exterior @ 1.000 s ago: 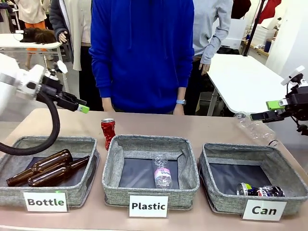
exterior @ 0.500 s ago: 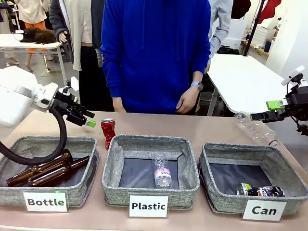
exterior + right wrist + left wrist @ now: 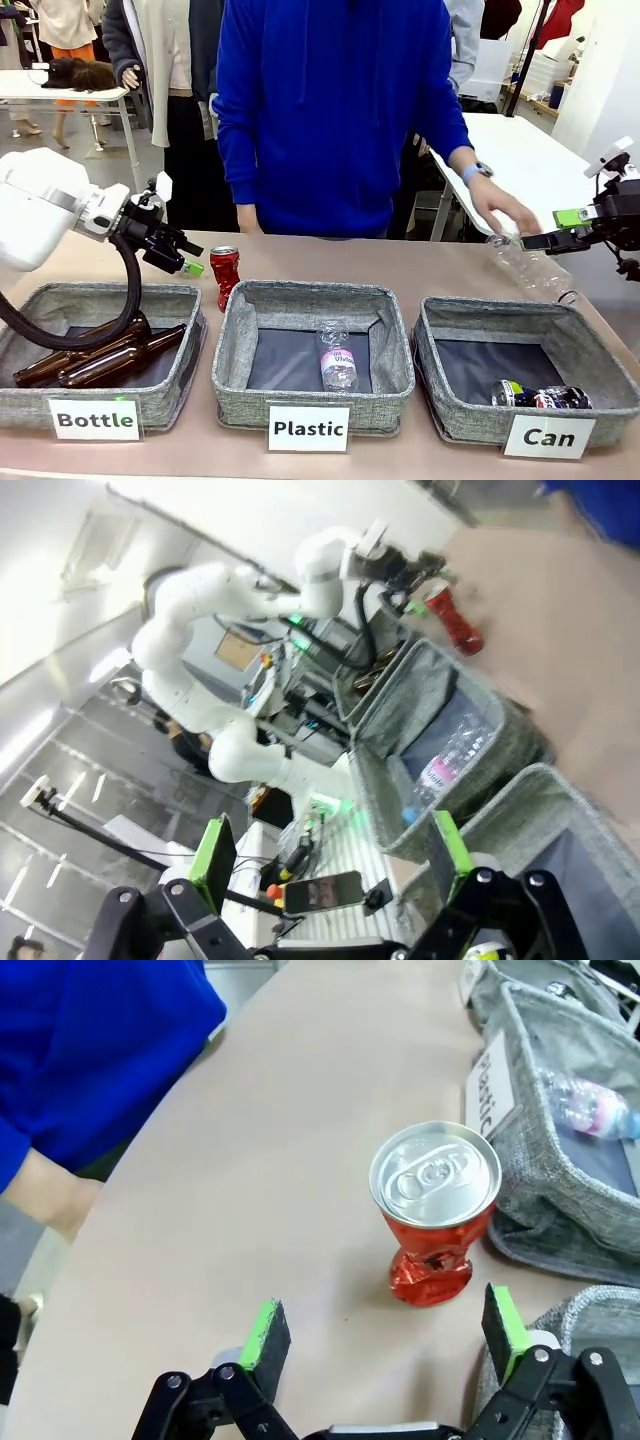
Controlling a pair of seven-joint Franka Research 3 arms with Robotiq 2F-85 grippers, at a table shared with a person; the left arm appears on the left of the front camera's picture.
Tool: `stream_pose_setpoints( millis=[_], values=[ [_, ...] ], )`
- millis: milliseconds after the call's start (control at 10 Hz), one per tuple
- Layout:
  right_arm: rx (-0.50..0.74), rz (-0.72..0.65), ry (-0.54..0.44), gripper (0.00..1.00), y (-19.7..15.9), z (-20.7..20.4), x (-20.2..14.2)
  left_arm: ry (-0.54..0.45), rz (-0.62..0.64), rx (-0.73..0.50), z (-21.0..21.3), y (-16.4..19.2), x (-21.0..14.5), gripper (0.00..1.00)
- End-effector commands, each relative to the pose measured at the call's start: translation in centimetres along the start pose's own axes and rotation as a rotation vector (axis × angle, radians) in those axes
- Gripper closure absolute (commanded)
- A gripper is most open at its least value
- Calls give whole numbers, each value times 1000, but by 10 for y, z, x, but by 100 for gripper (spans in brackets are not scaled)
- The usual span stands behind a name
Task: Sort the can waste into the basket.
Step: Pick up the can waste from the table and place it in the right Fabric basket.
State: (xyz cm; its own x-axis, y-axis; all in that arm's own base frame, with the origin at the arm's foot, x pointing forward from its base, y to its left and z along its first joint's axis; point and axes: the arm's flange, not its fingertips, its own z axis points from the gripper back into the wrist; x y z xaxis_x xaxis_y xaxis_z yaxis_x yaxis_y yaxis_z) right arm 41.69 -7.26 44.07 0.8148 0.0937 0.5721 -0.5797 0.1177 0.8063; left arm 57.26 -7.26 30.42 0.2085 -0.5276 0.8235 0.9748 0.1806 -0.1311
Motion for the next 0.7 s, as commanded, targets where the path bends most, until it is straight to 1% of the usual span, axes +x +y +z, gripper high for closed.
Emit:
stream_pose_setpoints(
  millis=[0, 100, 200, 300, 400, 500, 600],
  values=[
    [-248, 16, 3, 0, 82, 62, 0, 16, -33, -51, 4, -2, 0, 0],
    [-407, 9, 26, 0, 118, 95, -11, 17, -37, -63, 1, -2, 0, 0],
    [-569, 1, 33, 0, 143, 126, -29, 9, -29, -70, -3, -4, -3, 0],
    [-742, -35, -29, 0, 161, 153, -49, 3, -30, -66, -1, -7, -2, 0],
    [-900, -116, -72, 0, 167, 172, -67, 0, -32, -69, -1, -5, 0, 0],
    [-987, -171, -139, 0, 174, 186, -85, 1, -37, -80, -1, -2, 4, 0],
    [-1007, -199, -233, 0, 180, 198, -98, 8, -38, -97, -3, 0, 6, 0]
  ],
)
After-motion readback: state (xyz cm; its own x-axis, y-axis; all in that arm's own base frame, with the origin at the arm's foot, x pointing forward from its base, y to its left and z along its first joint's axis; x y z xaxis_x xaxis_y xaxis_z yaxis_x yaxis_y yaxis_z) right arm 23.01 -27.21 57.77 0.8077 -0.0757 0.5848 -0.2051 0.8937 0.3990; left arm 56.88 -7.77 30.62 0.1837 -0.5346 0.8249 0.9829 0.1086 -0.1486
